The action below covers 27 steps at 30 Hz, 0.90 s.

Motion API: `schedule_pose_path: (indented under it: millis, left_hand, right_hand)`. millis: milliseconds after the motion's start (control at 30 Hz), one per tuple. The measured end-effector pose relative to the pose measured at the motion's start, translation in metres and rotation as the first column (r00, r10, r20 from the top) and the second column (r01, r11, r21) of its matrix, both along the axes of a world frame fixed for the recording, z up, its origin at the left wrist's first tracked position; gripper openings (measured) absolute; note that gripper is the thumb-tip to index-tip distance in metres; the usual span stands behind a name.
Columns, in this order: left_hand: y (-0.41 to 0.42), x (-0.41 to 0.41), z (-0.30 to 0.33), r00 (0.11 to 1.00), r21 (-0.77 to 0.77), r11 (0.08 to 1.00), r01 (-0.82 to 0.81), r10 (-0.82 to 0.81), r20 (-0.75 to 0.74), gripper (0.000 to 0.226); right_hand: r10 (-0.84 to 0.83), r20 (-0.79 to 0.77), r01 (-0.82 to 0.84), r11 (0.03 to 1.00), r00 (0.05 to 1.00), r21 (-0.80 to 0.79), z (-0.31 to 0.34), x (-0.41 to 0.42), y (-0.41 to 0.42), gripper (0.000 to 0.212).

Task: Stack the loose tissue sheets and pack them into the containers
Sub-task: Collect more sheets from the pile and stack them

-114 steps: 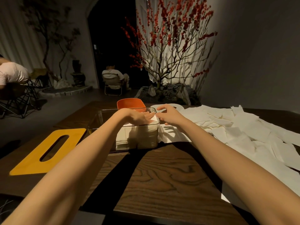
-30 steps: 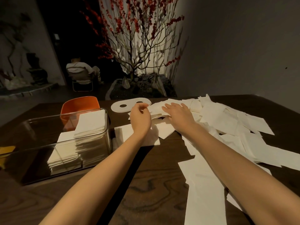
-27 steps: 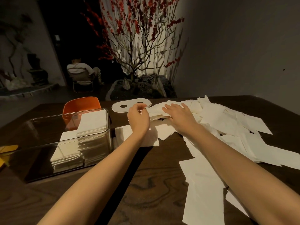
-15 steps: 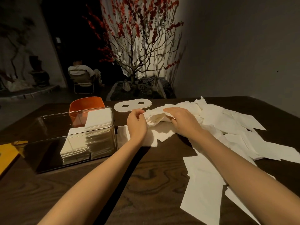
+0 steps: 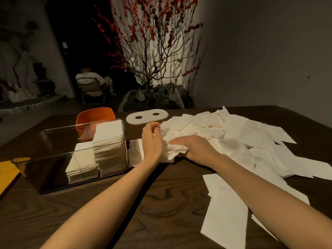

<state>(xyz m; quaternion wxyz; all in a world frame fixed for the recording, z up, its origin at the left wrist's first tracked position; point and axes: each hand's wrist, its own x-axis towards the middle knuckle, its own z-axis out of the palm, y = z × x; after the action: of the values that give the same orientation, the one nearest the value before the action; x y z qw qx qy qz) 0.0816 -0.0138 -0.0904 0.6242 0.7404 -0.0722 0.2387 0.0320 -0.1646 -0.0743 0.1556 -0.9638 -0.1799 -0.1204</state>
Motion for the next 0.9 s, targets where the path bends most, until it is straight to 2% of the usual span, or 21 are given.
schedule_pose_path:
  millis: [133,300,400,467,533,567,633,733,767,833,900]
  left_hand:
    - [0.001,0.006,-0.002,0.997,0.027,0.997,0.066,-0.068,0.047,0.017]
    - [0.006,0.009,0.003,0.987,0.027,0.989,0.146,-0.147,0.067,0.025]
    - [0.010,0.005,0.006,0.974,0.015,0.979,0.205,-0.206,0.094,0.039]
    - [0.011,0.004,0.007,0.967,-0.011,0.972,0.233,-0.230,0.112,0.034]
    - [0.013,0.004,0.006,0.966,-0.081,0.963,0.258,-0.254,0.056,0.032]
    - [0.013,0.002,0.008,0.957,-0.173,0.942,0.287,-0.290,0.006,0.032]
    - [0.014,-0.005,0.013,0.893,-0.454,0.819,0.350,-0.438,-0.102,0.036]
    - [0.020,-0.018,0.021,0.710,-0.732,0.576,0.365,-0.681,-0.181,0.055]
    - [0.022,-0.022,0.024,0.625,-0.789,0.487,0.374,-0.761,-0.173,0.063]
    - [0.025,-0.031,0.027,0.481,-0.858,0.344,0.381,-0.866,-0.134,0.070]
    - [0.026,-0.035,0.027,0.376,-0.881,0.255,0.399,-0.922,-0.097,0.072]
  right_hand:
    - [0.029,-0.057,-0.030,1.000,0.998,-0.009,-0.001,0.004,-0.005,0.057]
    - [0.041,-0.038,-0.036,0.990,0.998,0.134,0.002,0.012,-0.015,0.067]
    - [0.038,0.041,-0.049,0.941,0.998,0.335,0.018,0.009,-0.012,0.052]
    - [0.013,0.050,-0.035,0.880,0.999,0.473,0.032,0.005,-0.005,0.035]
    - [-0.003,-0.040,0.028,0.770,0.999,0.638,0.046,-0.007,0.001,0.020]
    - [0.016,-0.121,0.075,0.706,0.993,0.704,0.052,-0.016,0.002,0.014]
    - [0.090,-0.284,0.175,0.603,0.955,0.779,0.051,-0.024,-0.001,0.004]
    - [0.193,-0.417,0.265,0.525,0.888,0.809,0.043,-0.025,-0.008,0.037]
    - [0.240,-0.412,0.259,0.485,0.879,0.835,0.041,-0.024,-0.008,0.037]
    - [0.326,-0.390,0.250,0.396,0.861,0.884,0.037,-0.023,-0.010,0.023]
    - [0.379,-0.386,0.235,0.388,0.841,0.891,0.034,-0.024,-0.011,0.018]
